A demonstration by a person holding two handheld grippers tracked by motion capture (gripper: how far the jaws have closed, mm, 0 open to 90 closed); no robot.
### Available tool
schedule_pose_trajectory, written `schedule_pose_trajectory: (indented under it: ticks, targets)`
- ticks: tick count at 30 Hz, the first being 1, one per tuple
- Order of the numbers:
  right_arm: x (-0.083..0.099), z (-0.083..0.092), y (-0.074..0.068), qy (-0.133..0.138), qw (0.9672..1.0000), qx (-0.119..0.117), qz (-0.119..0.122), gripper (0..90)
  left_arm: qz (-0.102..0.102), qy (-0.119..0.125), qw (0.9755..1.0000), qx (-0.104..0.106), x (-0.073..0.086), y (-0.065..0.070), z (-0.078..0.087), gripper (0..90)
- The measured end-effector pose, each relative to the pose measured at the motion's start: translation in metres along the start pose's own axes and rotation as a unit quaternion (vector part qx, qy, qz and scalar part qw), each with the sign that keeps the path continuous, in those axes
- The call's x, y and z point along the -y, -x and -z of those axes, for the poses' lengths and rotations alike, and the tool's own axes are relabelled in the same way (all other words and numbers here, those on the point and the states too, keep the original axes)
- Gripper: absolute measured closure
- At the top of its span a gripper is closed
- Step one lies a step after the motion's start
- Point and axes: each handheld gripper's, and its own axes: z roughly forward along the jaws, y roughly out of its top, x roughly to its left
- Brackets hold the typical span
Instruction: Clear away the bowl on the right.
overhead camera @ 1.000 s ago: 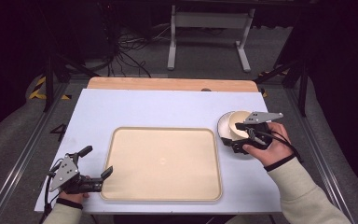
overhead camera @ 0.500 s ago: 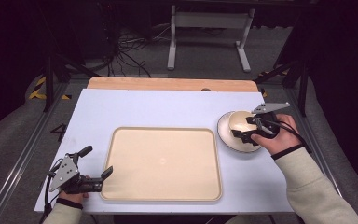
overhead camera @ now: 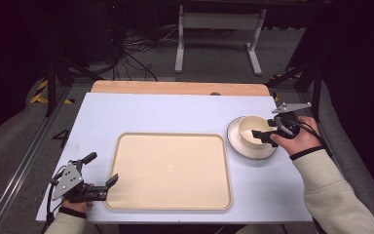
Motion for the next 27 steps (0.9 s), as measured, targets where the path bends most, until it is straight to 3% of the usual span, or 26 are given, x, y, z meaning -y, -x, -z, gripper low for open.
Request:
schedule_pose_trajectory:
  ticks: [7, 27]
  targets:
    - [0.002, -0.005, 0.013, -0.016, 0.9995, 0.018, -0.019, 21.6, 0.000, 0.000, 1.0000, 0.000, 0.000, 0.000, 0.000, 0.2]
    - [-0.002, -0.021, 0.040, -0.044, 0.9965, 0.058, -0.040, 22.9, 0.000, 0.000, 1.0000, 0.000, 0.000, 0.000, 0.000, 0.2]
